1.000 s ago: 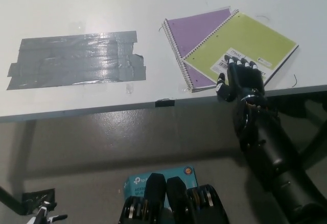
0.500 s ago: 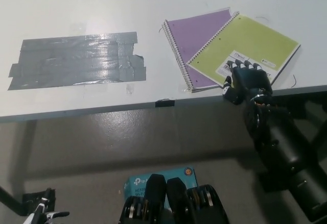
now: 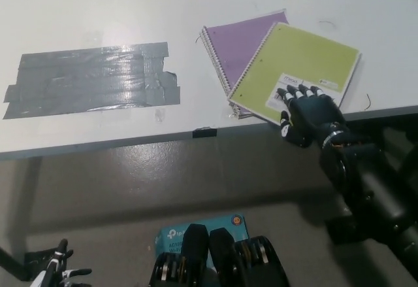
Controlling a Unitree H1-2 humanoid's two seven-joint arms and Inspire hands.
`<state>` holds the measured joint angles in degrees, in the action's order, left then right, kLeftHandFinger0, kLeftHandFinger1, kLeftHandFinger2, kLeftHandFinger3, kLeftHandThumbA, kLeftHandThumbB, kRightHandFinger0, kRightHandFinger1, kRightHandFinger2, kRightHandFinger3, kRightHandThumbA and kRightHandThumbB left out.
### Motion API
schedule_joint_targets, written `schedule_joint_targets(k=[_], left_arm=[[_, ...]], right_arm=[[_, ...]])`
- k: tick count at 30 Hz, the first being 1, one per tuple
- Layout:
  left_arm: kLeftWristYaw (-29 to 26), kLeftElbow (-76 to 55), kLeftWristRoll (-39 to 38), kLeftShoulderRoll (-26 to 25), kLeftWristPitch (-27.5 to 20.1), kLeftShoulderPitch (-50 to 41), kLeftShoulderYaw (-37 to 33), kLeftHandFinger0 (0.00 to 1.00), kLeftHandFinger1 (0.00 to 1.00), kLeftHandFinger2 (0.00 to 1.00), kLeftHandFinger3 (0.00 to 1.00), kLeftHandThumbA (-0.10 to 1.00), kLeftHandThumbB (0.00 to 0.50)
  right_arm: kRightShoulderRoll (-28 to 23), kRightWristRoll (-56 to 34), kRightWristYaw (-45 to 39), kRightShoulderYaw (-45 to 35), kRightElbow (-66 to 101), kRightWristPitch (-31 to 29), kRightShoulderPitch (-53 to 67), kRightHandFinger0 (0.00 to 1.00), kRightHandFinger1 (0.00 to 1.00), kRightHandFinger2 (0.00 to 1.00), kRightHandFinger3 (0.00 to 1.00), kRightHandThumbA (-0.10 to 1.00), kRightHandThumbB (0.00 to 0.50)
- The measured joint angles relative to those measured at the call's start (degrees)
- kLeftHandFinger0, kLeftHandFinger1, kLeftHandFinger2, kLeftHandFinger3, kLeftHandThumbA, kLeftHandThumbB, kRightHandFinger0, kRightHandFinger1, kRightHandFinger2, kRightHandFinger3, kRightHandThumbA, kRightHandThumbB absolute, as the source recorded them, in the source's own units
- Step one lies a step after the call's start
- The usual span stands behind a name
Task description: The robot uses its right hand to align two notebooks stacked together until they are fully overlapped
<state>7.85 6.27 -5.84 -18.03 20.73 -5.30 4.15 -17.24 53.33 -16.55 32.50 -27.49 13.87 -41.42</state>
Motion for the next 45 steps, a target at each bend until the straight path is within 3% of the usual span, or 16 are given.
schedule_joint_targets(k=[3,6,10,13,18,20,24,29,32,34,39,45], left_arm=[[0.00,0.27,-0.02,0.00,-0.04,-0.01,-0.02,0.49,0.58,0.71,1.00,1.00,0.500],[0.00,0.36,-0.03,0.00,-0.04,0.01,-0.02,0.49,0.56,0.67,1.00,1.00,0.500],[0.01,0.39,-0.03,0.00,-0.08,0.00,-0.11,0.50,0.56,0.67,1.00,1.00,0.500],[0.16,0.48,-0.03,-0.01,-0.22,0.00,-0.20,0.44,0.55,0.67,1.00,1.00,0.500],[0.63,0.47,0.08,-0.03,-0.33,0.01,-0.38,0.47,0.55,0.67,1.00,1.00,0.500],[0.83,0.33,0.12,-0.05,-0.33,0.01,-0.52,0.51,0.56,0.67,1.00,1.00,0.500],[1.22,0.11,0.30,-0.13,-0.56,0.01,-0.68,0.48,0.52,0.65,1.00,1.00,0.500],[1.58,0.11,0.67,-0.14,-1.41,0.00,-0.95,0.45,0.51,0.65,1.00,1.00,0.500],[1.64,0.07,0.97,-0.17,-1.63,-0.02,-1.26,0.51,0.54,0.67,1.00,1.00,0.500],[1.82,-0.09,1.08,-0.23,-1.64,-0.03,-1.48,0.50,0.53,0.66,1.00,1.00,0.500],[2.25,-0.15,1.50,-0.27,-1.83,-0.01,-1.73,0.47,0.53,0.64,1.00,1.00,0.500],[2.60,-0.76,2.00,-0.27,-1.85,-0.04,-1.76,0.54,0.56,0.65,1.00,1.00,0.500]], right_arm=[[-1.75,0.27,1.27,2.11,0.19,-2.30,-0.19,1.00,1.00,1.00,1.00,1.00,0.494],[-3.34,0.78,2.84,4.21,0.20,-4.61,-0.42,1.00,1.00,1.00,1.00,1.00,0.458],[-5.56,2.14,4.97,7.45,0.19,-7.57,-0.95,1.00,1.00,1.00,1.00,1.00,0.458],[-7.18,3.08,6.05,9.85,-0.11,-9.52,-1.75,1.00,1.00,1.00,1.00,1.00,0.465],[-9.89,5.47,8.72,13.92,-1.97,-13.71,-4.03,1.00,1.00,1.00,1.00,1.00,0.466],[-10.89,6.40,10.22,15.24,-2.94,-15.48,-4.87,1.00,1.00,1.00,1.00,1.00,0.442],[-12.78,8.39,13.09,17.63,-4.39,-18.51,-6.50,1.00,1.00,1.00,1.00,1.00,0.391],[-13.15,10.85,14.77,19.69,-6.55,-20.39,-8.56,1.00,1.00,1.00,1.00,1.00,0.409],[-12.98,11.63,14.97,19.92,-6.85,-21.02,-9.29,1.00,1.00,1.00,1.00,1.00,0.394],[-12.83,12.06,14.89,19.88,-6.84,-21.07,-9.51,1.00,1.00,1.00,1.00,1.00,0.415],[-12.30,12.51,14.11,19.37,-6.87,-21.19,-9.80,1.00,1.00,1.00,1.00,1.00,0.409],[-11.53,12.54,12.28,18.49,-7.01,-21.36,-10.21,1.00,1.00,1.00,1.00,1.00,0.424]])
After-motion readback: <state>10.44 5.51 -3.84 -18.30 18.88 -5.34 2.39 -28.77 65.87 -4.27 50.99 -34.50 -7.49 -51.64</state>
